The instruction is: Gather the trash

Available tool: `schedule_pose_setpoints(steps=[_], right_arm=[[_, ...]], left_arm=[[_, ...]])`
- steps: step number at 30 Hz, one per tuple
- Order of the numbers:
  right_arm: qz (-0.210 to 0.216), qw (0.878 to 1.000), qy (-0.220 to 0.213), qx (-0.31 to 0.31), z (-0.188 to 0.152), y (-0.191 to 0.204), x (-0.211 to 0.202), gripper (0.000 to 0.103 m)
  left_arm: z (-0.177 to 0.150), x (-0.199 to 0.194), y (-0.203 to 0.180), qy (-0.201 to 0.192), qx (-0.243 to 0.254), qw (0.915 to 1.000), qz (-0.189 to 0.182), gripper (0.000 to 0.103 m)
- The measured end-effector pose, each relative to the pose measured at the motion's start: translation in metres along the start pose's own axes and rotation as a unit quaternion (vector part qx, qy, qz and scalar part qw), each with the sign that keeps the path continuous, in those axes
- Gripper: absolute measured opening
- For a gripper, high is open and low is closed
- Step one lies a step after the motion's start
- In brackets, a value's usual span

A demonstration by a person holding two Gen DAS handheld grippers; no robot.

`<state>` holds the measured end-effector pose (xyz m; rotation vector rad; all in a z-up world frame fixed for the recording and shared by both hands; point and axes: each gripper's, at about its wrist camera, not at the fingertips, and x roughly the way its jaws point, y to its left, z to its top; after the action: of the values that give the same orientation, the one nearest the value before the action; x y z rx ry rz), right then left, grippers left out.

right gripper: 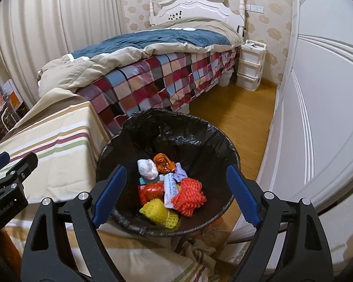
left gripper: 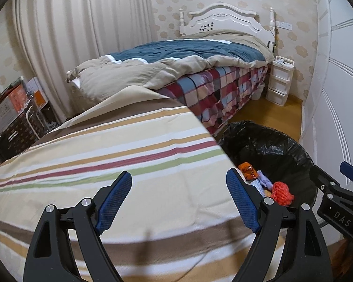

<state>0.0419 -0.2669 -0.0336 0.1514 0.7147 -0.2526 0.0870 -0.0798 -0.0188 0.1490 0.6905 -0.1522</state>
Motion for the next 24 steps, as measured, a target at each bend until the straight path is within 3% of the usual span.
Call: schedule_pose_setpoints(steps=[24], right_arm=[[0.038, 0.996, -0.068, -0.041, -0.024, 0.036, -0.097, 0.09]], left_arm=[[-0.039, -0.094, 0.053, -0.049, -0.048, 0.9968, 0.042, 0.082]])
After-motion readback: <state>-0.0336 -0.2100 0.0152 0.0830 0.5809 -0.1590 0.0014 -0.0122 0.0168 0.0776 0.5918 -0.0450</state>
